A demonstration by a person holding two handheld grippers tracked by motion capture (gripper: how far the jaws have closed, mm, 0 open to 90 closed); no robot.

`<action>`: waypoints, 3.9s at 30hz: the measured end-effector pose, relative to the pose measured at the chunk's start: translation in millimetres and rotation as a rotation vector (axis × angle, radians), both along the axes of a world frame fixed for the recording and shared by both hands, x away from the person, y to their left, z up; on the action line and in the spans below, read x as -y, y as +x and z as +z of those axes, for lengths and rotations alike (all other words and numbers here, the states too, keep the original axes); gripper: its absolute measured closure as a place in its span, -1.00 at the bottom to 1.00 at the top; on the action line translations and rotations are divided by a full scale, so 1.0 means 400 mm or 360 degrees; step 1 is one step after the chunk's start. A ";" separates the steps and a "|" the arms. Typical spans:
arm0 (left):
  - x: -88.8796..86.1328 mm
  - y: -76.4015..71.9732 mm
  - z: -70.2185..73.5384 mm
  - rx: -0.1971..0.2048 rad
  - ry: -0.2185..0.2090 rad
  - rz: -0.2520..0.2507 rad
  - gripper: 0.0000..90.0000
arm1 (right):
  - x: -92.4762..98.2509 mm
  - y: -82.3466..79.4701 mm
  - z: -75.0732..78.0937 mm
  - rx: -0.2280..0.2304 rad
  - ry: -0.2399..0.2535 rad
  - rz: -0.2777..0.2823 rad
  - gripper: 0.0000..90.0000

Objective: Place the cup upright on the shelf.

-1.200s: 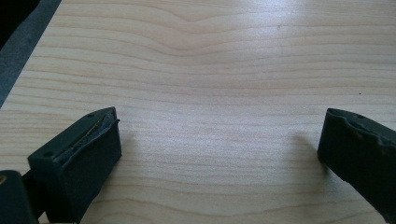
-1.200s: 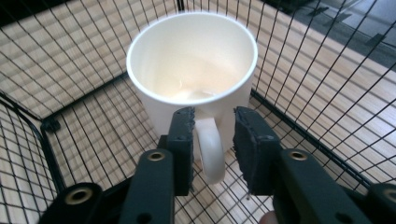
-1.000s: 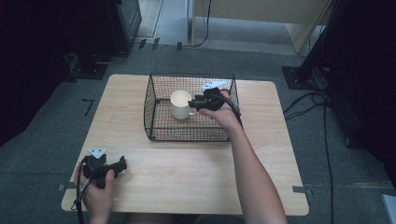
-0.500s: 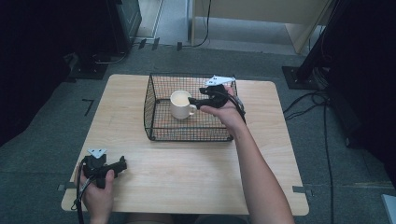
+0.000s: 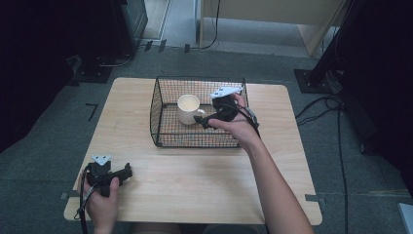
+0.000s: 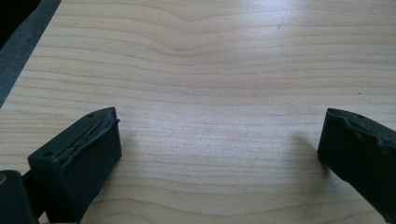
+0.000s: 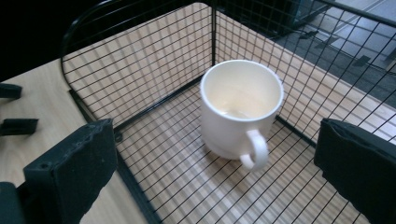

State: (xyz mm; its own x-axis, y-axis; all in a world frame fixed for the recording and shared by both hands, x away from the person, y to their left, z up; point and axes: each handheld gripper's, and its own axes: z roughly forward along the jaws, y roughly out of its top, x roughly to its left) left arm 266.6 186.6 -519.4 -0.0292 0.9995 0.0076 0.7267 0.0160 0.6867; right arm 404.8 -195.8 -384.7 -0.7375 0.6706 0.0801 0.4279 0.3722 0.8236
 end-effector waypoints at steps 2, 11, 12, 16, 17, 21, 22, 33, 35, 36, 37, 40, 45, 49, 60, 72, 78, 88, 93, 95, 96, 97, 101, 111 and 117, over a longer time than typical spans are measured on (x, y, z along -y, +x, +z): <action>0.000 0.000 0.000 0.0000 0.0000 0.0000 -1.00 | 0.003 -0.019 0.002 0.0000 0.0013 0.0018 -1.00; 0.000 0.000 0.000 0.0004 -0.0002 0.0003 -1.00 | 0.028 -0.098 0.003 0.0032 0.0008 0.0032 -1.00; 0.000 0.000 0.000 0.0003 -0.0001 0.0002 -1.00 | 0.033 -0.106 0.003 0.0035 0.0009 0.0034 -1.00; 0.000 0.000 0.000 0.0002 0.0001 0.0001 -1.00 | 0.051 -0.134 0.001 0.0050 0.0009 0.0023 -1.00; 0.000 0.000 0.000 0.0001 0.0000 0.0000 -1.00 | 0.056 -0.140 -0.001 0.0055 0.0009 0.0013 -1.00; 0.000 0.000 0.000 0.0003 -0.0001 0.0001 -1.00 | 0.080 -0.162 -0.006 0.0066 0.0017 -0.0010 -1.00; 0.000 0.000 0.000 0.0003 0.0000 0.0002 -1.00 | 0.088 -0.170 -0.008 0.0067 0.0023 -0.0018 -1.00; 0.000 0.000 0.000 0.0003 -0.0001 0.0002 -1.00 | 0.148 -0.222 -0.037 0.0072 0.0058 -0.0080 -1.00; 0.000 0.000 0.000 0.0003 -0.0001 0.0002 -1.00 | 0.160 -0.230 -0.042 0.0075 0.0064 -0.0092 -1.00; 0.001 0.000 0.000 0.0004 -0.0003 0.0003 -1.00 | 0.168 -0.235 -0.045 0.0075 0.0063 -0.0105 -1.00; 0.001 0.000 0.000 0.0003 -0.0003 0.0003 -1.00 | 0.175 -0.238 -0.048 0.0080 0.0060 -0.0109 -1.00; 0.001 0.000 0.000 0.0003 -0.0003 0.0003 -1.00 | 0.193 -0.249 -0.057 0.0076 0.0065 -0.0124 -1.00; 0.002 0.000 0.000 0.0002 0.0000 -0.0005 -1.00 | 0.224 -0.269 -0.073 0.0081 0.0085 -0.0152 -1.00; 0.003 0.000 0.000 0.0002 0.0000 -0.0005 -1.00 | 0.250 -0.285 -0.087 0.0087 0.0095 -0.0170 -1.00; 0.002 0.000 0.000 0.0001 0.0002 -0.0007 -1.00 | 0.327 -0.330 -0.148 0.0037 0.0112 -0.0262 -1.00; 0.002 0.000 0.000 0.0001 0.0002 -0.0007 -1.00 | 0.397 -0.361 -0.216 -0.0006 0.0093 -0.0372 -1.00; 0.002 0.000 0.000 0.0001 0.0001 -0.0007 -1.00 | 0.431 -0.377 -0.243 -0.0033 0.0084 -0.0427 -1.00; 0.002 0.000 0.000 0.0000 0.0002 -0.0007 -1.00 | 0.486 -0.405 -0.284 -0.0078 0.0063 -0.0534 -1.00; 0.002 0.000 0.000 0.0001 0.0002 -0.0007 -1.00 | 0.507 -0.416 -0.304 -0.0099 0.0033 -0.0591 -1.00; 0.002 0.000 0.000 0.0000 0.0002 -0.0008 -1.00 | 0.512 -0.421 -0.314 -0.0117 0.0007 -0.0617 -1.00; 0.002 0.000 0.000 0.0000 0.0001 -0.0008 -1.00 | 0.515 -0.423 -0.321 -0.0121 -0.0013 -0.0640 -1.00; 0.002 0.000 0.000 0.0000 0.0001 -0.0008 -1.00 | 0.517 -0.425 -0.324 -0.0128 -0.0023 -0.0649 -1.00; 0.003 0.000 0.000 0.0001 0.0001 -0.0007 -1.00 | 0.522 -0.435 -0.340 -0.0154 -0.0070 -0.0692 -1.00; 0.003 0.000 0.000 0.0001 0.0001 -0.0006 -1.00 | 0.520 -0.453 -0.356 -0.0187 -0.0233 -0.0760 -1.00; 0.002 0.000 0.000 0.0001 0.0001 -0.0007 -1.00 | 0.520 -0.466 -0.356 -0.0197 -0.0232 -0.0774 -1.00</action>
State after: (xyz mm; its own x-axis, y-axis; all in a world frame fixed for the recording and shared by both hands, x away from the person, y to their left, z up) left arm 266.6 185.6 -519.5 -0.0249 0.9997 0.0084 0.7265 0.0123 0.6870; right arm 218.4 -403.8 -527.2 -0.3288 0.9440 0.0271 0.6705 0.2132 0.7106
